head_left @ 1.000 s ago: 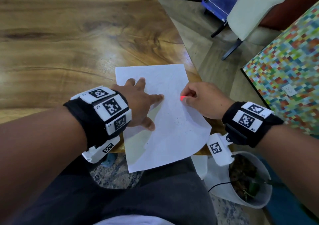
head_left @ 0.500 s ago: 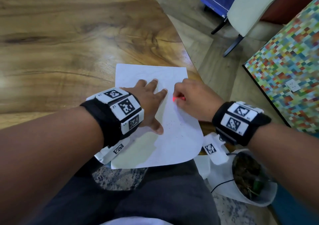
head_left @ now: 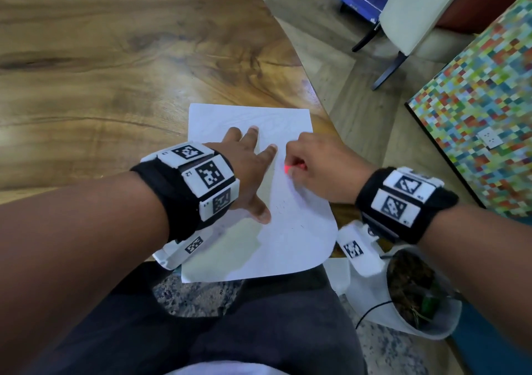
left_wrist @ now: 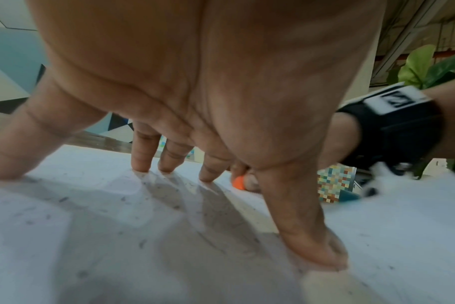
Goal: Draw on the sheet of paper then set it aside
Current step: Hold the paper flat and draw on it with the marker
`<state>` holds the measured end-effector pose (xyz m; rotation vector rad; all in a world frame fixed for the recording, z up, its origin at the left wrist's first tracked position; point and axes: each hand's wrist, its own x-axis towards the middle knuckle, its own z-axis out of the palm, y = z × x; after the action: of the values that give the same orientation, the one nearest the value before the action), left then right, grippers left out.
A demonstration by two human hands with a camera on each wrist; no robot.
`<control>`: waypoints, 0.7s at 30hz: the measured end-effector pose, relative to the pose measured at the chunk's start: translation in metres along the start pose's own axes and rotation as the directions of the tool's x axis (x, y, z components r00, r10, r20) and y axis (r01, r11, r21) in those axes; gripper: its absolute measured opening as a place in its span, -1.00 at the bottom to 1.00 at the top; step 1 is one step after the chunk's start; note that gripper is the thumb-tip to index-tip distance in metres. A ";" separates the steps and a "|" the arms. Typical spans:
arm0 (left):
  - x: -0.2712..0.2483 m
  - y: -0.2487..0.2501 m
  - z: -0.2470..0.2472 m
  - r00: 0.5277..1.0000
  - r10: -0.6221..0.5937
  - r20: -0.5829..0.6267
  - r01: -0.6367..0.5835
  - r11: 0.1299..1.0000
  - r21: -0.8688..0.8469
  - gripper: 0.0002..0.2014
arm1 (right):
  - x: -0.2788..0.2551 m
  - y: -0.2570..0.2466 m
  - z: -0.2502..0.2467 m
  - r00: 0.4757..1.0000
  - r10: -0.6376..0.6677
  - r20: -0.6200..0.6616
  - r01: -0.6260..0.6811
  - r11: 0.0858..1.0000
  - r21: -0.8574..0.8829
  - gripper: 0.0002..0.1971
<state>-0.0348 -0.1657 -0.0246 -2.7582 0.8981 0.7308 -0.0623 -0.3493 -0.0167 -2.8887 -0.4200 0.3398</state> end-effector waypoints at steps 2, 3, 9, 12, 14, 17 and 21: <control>-0.001 0.000 0.000 1.000 -0.001 -0.003 0.001 1.000 0.002 0.32 | 0.014 0.007 -0.005 0.996 0.068 -0.056 -0.069 0.998 -0.013 -0.92; -0.002 0.000 -0.001 1.000 -0.001 -0.006 0.001 1.000 0.001 0.32 | 0.018 0.010 -0.006 0.994 0.087 -0.070 -0.089 0.996 -0.025 -0.92; -0.002 -0.001 -0.001 1.000 -0.002 -0.001 0.002 1.000 -0.017 0.33 | -0.003 -0.014 0.001 0.992 -0.096 0.084 0.098 0.995 -0.008 -0.93; -0.002 -0.001 -0.001 1.000 0.003 -0.005 -0.003 1.000 -0.016 0.33 | -0.002 -0.019 0.001 0.983 -0.141 0.121 0.144 0.989 -0.017 -0.94; -0.003 -0.001 0.000 1.000 0.005 -0.013 -0.005 1.000 -0.013 0.33 | 0.010 -0.008 -0.004 0.997 -0.066 0.050 0.068 0.997 -0.037 -0.91; -0.005 -0.002 0.000 1.000 0.008 -0.018 -0.009 1.000 -0.020 0.32 | 0.027 0.009 -0.011 0.996 0.085 -0.039 -0.087 0.995 -0.049 -0.94; -0.007 0.000 0.002 0.999 0.006 -0.032 -0.008 0.999 -0.040 0.29 | 0.022 -0.002 0.000 0.999 0.050 -0.020 -0.050 0.999 -0.020 -0.95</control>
<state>-0.0406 -0.1621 -0.0224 -2.8104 0.9094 0.7158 -0.0423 -0.3406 -0.0205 -2.9238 -0.3504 0.3175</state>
